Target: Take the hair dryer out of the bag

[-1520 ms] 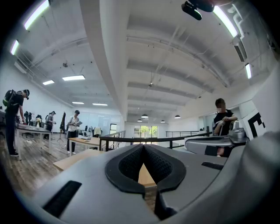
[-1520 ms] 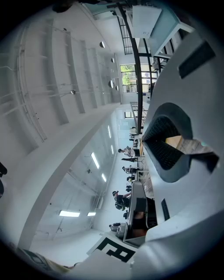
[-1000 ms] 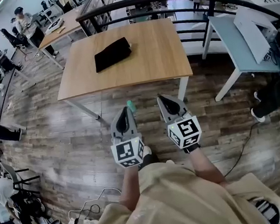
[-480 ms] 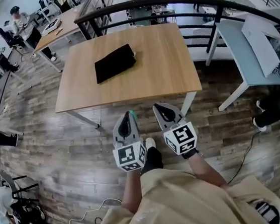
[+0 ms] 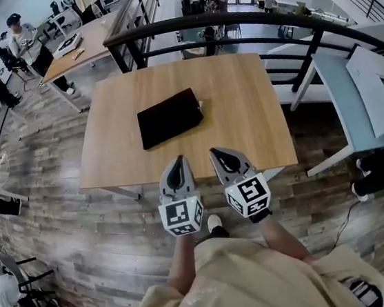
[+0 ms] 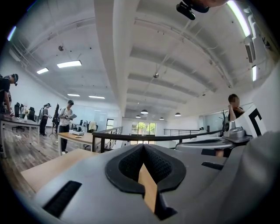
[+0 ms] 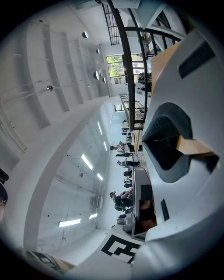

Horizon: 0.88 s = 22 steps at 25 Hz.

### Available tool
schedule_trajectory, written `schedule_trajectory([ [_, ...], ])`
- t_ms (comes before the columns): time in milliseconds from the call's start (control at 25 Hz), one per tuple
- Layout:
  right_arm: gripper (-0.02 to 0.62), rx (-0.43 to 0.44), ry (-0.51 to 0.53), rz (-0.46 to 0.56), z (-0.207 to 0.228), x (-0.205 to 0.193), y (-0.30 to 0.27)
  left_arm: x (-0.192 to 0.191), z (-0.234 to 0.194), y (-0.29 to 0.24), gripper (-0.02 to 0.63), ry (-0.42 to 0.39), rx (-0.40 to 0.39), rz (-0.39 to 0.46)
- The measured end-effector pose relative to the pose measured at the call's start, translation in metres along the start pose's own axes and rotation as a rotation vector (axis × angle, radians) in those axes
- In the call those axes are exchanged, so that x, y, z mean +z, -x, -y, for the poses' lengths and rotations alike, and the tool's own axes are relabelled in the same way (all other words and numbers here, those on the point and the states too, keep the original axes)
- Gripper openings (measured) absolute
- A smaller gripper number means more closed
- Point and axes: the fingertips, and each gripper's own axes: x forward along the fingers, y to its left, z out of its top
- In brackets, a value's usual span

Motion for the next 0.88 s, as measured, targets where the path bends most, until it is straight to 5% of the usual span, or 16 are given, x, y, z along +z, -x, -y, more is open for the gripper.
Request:
schedule_trajectory([
  [360,0.012,0.002,0.009,-0.011,0.029,-0.002,-0.098,-0.009,-0.065,-0.087,0.012,0.042,-0.014,-0.012],
  [880,0.012,-0.019,-0.035,-0.103,0.088,-0.052,-0.158,-0.083,-0.083,-0.163,0.012,0.012,-0.038,-0.207],
])
